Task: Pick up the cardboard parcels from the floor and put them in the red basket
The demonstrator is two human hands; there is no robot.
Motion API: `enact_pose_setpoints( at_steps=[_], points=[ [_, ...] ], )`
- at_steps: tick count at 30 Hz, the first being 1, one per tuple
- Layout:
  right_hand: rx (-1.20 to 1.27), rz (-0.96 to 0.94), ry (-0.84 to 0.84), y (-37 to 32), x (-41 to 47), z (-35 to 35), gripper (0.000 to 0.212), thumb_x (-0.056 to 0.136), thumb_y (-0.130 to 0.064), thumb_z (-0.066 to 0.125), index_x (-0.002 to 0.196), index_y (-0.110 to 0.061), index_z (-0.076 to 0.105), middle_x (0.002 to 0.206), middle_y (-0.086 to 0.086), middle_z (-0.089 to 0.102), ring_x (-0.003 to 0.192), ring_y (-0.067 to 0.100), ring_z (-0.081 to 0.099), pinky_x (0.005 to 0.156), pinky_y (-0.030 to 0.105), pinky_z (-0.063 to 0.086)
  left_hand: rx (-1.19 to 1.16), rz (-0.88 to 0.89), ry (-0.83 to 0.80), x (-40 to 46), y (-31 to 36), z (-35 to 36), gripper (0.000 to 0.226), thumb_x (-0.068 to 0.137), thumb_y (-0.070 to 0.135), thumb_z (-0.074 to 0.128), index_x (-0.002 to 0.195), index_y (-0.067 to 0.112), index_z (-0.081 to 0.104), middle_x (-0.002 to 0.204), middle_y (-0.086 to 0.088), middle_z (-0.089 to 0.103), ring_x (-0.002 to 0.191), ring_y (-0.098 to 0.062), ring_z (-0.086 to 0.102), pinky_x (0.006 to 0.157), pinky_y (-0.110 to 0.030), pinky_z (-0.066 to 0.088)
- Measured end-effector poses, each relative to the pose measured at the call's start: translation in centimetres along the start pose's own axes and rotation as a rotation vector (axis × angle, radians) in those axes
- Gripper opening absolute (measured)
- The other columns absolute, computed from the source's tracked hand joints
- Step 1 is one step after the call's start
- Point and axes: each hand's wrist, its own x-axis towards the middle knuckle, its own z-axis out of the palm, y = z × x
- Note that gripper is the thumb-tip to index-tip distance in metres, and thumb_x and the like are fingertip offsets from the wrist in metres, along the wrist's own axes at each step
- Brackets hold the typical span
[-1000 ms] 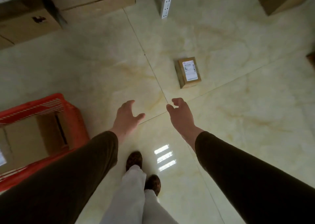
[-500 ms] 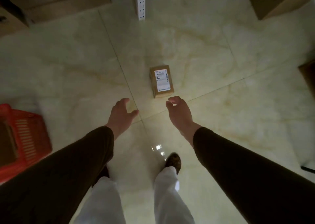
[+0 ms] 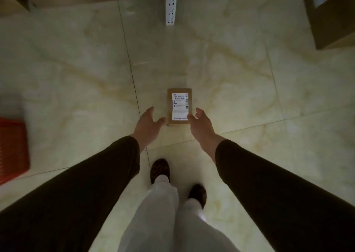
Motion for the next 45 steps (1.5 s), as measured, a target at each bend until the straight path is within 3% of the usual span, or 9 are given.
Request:
enact_pose_setpoints(
  at_steps=[5,10,14,18,21,33,37,40,45],
  points=[
    [0.001,0.057,-0.045,2.1,5.6,0.3,0.052,0.105,-0.024,0.043,0.154,-0.012,0.032,0.155,0.009,0.043,0.136,0.029,0.046,0.093,0.031,0.036,-0.055,-0.08,0.017,4.7,-0.2,2.9,0.066,0.101,0.035,0.053,0.157,0.015,0.025,0.161,-0.009,0.032,0.147,-0.025,0.032,0.118,-0.041,0.028],
    [0.006,0.082,-0.083,4.0,11.9,0.9,0.059,0.106,-0.03,0.043,0.159,-0.018,0.021,0.161,0.007,0.034,0.144,0.028,0.038,0.11,0.038,0.034,-0.108,-0.114,0.021,9.7,-1.4,6.6,0.067,0.101,0.033,0.053,0.158,0.014,0.023,0.162,-0.009,0.03,0.147,-0.026,0.031,0.117,-0.04,0.029],
    [0.049,0.137,-0.147,5.1,16.3,2.0,0.058,0.107,-0.027,0.041,0.16,-0.017,0.019,0.159,0.008,0.037,0.141,0.031,0.041,0.109,0.04,0.036,-0.155,-0.141,-0.013,13.3,-1.7,9.2,0.062,0.103,0.025,0.051,0.157,0.011,0.023,0.158,-0.011,0.037,0.139,-0.029,0.044,0.098,-0.027,0.038],
    [0.11,0.158,-0.234,5.9,19.0,3.4,0.042,0.105,-0.026,0.042,0.146,-0.017,0.043,0.141,0.008,0.058,0.118,0.027,0.057,0.07,0.025,0.044,-0.205,-0.12,-0.071,15.6,-1.9,10.9,0.043,0.103,0.023,0.05,0.145,0.015,0.042,0.139,-0.01,0.059,0.115,-0.029,0.061,0.083,-0.03,0.053],
    [0.156,0.145,-0.238,5.5,18.8,3.3,0.038,0.105,-0.024,0.042,0.142,-0.015,0.047,0.131,0.003,0.062,0.108,0.022,0.056,0.059,0.021,0.038,-0.276,-0.133,-0.039,15.3,-1.3,10.8,0.043,0.103,0.02,0.05,0.144,0.015,0.042,0.135,-0.009,0.06,0.115,-0.03,0.061,0.074,-0.027,0.053],
    [0.178,-0.126,-0.148,-3.8,2.6,2.2,0.034,0.103,-0.014,0.045,0.135,-0.012,0.054,0.124,0.005,0.067,0.1,0.021,0.067,0.062,0.016,0.053,-0.524,-0.046,0.32,-0.1,2.5,0.4,0.043,0.102,0.012,0.051,0.143,0.017,0.04,0.13,-0.003,0.059,0.1,-0.019,0.063,0.067,-0.019,0.055],
    [0.173,-0.194,-0.188,-6.8,-3.7,5.1,0.031,0.102,-0.013,0.046,0.129,-0.015,0.06,0.115,0.002,0.068,0.095,0.018,0.069,0.064,0.02,0.057,-0.616,-0.036,0.37,-5.6,0.3,-5.3,0.042,0.101,0.013,0.051,0.141,0.021,0.04,0.13,-0.003,0.06,0.101,-0.02,0.067,0.072,-0.025,0.058],
    [0.172,-0.222,-0.203,-9.0,-8.0,8.7,0.037,0.102,-0.014,0.046,0.137,-0.018,0.056,0.124,0.003,0.064,0.104,0.019,0.065,0.072,0.022,0.056,-0.69,-0.029,0.389,-9.0,-2.6,-9.8,0.043,0.101,0.014,0.051,0.141,0.025,0.04,0.13,-0.002,0.062,0.102,-0.018,0.068,0.076,-0.029,0.06],
    [0.198,-0.262,-0.206,-11.9,-15.3,17.2,0.043,0.097,-0.016,0.049,0.139,-0.023,0.054,0.128,0.004,0.062,0.106,0.022,0.067,0.077,0.028,0.062,-0.714,-0.007,0.432,-13.7,-9.1,-17.1,0.046,0.101,0.012,0.051,0.144,0.024,0.038,0.125,0.001,0.063,0.096,-0.01,0.067,0.071,-0.02,0.058]
  ],
)
